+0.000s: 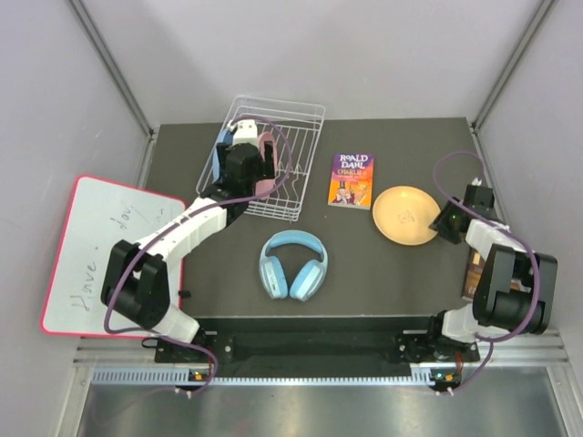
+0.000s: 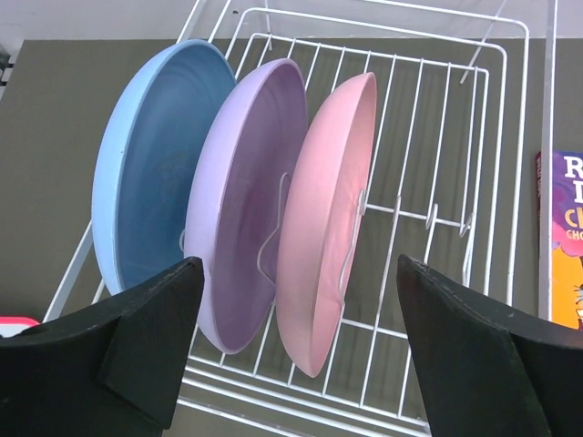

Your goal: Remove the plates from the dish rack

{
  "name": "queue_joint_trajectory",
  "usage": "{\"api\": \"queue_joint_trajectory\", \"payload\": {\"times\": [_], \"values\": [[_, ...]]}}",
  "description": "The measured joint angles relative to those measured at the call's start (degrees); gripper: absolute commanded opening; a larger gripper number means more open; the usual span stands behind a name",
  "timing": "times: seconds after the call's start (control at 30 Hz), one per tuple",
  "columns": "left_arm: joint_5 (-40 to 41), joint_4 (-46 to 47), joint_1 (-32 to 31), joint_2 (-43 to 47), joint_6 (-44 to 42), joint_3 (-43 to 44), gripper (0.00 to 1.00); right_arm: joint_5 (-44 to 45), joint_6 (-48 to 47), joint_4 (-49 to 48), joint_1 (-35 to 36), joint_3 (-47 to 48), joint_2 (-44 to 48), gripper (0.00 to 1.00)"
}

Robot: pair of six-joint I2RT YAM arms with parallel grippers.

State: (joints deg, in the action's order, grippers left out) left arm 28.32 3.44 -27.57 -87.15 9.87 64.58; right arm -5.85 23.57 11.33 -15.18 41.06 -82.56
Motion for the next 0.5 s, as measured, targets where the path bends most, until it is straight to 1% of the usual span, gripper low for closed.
{"api": "queue_joint_trajectory", "payload": {"times": [0.03,0.07,0.23,0.5], "values": [[0.0,0.1,0.0,-0.1,0.0,-0.1,0.86,0.0,0.0,0.0,0.0,0.0,0.0,0.46],[0.0,0.1,0.0,-0.1,0.0,-0.2,0.81,0.3,-0.1,0.1,0.0,0.0,0.1,0.5],[0.0,1.8,0.0,-0.1,-0.1,-0.5,0.72,1.7,-0.7,1.4,0.0,0.0,1.6,0.52],[0.7,3.5,-0.1,-2.1,-1.8,-0.5,0.68,2.8,-1.2,4.3,0.0,0.0,9.0,0.56]]}}
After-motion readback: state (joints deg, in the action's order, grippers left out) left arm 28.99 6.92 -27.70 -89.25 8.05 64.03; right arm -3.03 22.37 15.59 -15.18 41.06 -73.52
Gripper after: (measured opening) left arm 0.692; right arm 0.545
